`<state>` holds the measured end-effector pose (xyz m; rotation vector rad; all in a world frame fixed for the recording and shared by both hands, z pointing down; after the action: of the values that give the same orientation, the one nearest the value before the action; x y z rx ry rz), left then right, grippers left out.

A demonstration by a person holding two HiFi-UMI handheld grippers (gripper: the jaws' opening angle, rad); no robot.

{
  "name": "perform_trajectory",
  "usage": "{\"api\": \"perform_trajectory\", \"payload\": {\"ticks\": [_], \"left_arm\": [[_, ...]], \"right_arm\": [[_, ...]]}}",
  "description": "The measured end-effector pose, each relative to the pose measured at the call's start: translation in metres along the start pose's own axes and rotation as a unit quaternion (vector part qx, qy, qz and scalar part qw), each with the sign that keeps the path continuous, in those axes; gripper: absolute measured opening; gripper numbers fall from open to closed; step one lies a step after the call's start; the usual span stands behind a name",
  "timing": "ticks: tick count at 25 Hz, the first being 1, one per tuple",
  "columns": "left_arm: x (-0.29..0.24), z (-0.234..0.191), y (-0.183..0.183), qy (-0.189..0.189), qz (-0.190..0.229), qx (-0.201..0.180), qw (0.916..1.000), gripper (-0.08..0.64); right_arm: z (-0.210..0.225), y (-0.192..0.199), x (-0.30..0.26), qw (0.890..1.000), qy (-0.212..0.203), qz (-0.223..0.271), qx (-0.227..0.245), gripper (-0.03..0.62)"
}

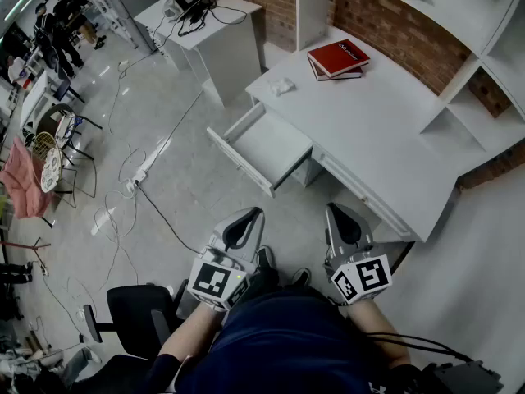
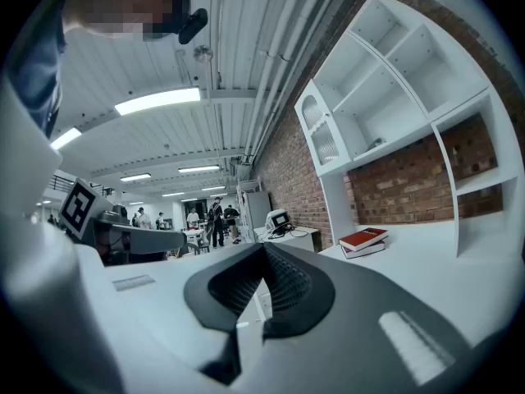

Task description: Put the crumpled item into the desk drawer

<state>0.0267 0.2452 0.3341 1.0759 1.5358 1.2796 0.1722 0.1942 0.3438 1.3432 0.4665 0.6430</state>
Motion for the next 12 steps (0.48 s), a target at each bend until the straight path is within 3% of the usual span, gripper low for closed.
{"api": "perform_trajectory", "payload": {"ticks": [8,12], "left_arm": [[0.008,-0.025,-0.006,0.018,0.019,-0.018,0.9995,0.020],[0.009,-0.030,-0.008,0.015,0.013,-0.001,0.9998,0.020]], "right_arm": [[-0.022,-0.018,-0.013,1.000,0.007,0.009,0.018,0.002],[-0.025,-0.012,-0.015,1.000,0.016,0.005,0.013,0.002]]}}
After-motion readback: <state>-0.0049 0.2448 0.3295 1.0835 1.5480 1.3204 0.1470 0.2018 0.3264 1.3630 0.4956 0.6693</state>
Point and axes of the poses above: the fingertips, and each gripper's own axes: x backward along the fingers, z to its right, y out of its underside, the point moved 1 cm from there along x, backward along the fingers, and after that the axes turned 6 degrees about z, right-handed, at the moved point
